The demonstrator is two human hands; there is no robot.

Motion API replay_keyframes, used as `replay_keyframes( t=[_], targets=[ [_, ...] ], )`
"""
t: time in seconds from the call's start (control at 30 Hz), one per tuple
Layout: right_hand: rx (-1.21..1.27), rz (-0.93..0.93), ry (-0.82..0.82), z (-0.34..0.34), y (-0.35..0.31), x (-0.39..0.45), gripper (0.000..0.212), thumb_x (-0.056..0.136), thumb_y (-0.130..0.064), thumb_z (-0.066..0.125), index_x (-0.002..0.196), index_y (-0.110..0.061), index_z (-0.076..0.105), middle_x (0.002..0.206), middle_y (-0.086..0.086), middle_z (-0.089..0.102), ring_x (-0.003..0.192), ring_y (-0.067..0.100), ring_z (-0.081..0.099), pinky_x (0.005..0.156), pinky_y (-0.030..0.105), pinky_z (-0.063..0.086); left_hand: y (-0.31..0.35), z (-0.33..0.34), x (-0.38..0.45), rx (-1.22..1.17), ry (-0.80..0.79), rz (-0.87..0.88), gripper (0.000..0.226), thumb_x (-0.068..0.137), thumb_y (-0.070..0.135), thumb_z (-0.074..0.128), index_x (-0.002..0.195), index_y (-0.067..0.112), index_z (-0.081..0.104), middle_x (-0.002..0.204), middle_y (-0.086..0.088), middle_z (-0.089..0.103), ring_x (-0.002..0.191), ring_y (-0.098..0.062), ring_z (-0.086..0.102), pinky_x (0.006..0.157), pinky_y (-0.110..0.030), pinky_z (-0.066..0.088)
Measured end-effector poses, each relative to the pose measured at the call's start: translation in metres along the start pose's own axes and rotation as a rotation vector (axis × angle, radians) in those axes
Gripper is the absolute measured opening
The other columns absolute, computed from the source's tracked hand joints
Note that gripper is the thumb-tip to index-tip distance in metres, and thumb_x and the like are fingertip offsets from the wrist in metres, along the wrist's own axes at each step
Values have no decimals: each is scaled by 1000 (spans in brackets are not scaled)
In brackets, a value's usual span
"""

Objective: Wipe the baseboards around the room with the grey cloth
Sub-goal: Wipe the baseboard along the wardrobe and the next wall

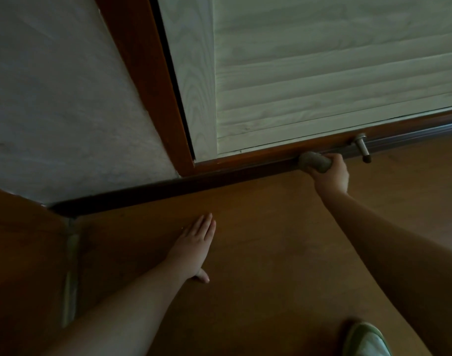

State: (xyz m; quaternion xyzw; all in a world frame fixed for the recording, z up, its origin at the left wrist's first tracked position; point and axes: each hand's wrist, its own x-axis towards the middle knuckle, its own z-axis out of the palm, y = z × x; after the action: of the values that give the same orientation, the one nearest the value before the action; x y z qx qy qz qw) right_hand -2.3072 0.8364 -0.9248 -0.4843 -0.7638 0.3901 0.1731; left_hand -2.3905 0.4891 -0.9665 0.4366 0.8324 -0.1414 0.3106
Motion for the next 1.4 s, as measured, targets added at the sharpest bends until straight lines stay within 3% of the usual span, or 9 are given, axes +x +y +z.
replay_keyframes(
  t=[0.2,0.33,0.5,0.63,0.87,1.0,1.17,1.3,1.4],
  targets=[
    [110,-6,-23,40,-28,-60,54,83,-26,78,128,-19,50,125,3,57,112,17,57,94,34,52,1,5,3,0,23,-3,150,62,54,87,151,17,-28,157,-6,-37,148,-28,-24,112,-43,-8],
    [185,-79,-160,89,-62,-106,54,80,-29,81,124,-21,52,113,-7,59,104,10,58,82,19,51,-2,7,3,-7,67,15,148,62,56,86,153,15,-24,159,-6,-33,149,-28,-22,114,-43,-8],
    [180,-154,-292,131,-93,-140,51,79,-30,82,119,-20,52,114,-4,60,103,9,58,84,25,53,-3,5,-2,-19,32,10,144,68,52,85,152,13,-26,157,-6,-37,148,-29,-25,123,-46,-1],
    [130,-182,-312,134,-99,-127,49,80,-26,81,119,-19,53,115,-2,61,102,10,57,82,22,50,-4,4,-1,-28,22,4,144,68,53,84,150,15,-28,156,-5,-39,148,-29,-26,124,-47,-1],
    [52,-182,-234,88,-67,-75,44,78,-26,83,109,-29,52,99,-14,57,91,2,56,67,8,40,-5,5,2,-51,23,-5,146,66,52,86,145,20,-33,154,-2,-41,147,-26,-27,116,-44,-6],
    [-8,-157,-202,49,-49,-38,45,78,-26,83,108,-32,50,94,-20,53,90,2,55,67,11,42,-5,5,0,-79,21,-8,144,67,50,86,147,22,-31,154,-1,-41,145,-25,-29,110,-42,-11],
    [-2,-94,-155,18,-31,-10,44,78,-24,83,109,-29,52,98,-13,56,98,14,59,81,32,56,-5,4,-2,-60,16,3,143,68,52,84,150,19,-29,155,-3,-40,146,-26,-28,119,-44,-5],
    [20,-91,-160,10,-27,-1,43,78,-23,82,109,-28,54,100,-10,57,99,16,60,80,31,55,-2,1,-3,-39,4,-9,143,69,51,84,149,18,-29,155,-5,-40,148,-28,-26,121,-46,-3],
    [87,-22,-133,6,-19,1,42,79,-21,81,112,-23,55,107,-2,60,102,20,62,85,39,58,-1,1,-3,-35,-18,-3,142,70,52,83,150,18,-30,155,-5,-40,147,-28,-26,121,-46,-2]
  ],
)
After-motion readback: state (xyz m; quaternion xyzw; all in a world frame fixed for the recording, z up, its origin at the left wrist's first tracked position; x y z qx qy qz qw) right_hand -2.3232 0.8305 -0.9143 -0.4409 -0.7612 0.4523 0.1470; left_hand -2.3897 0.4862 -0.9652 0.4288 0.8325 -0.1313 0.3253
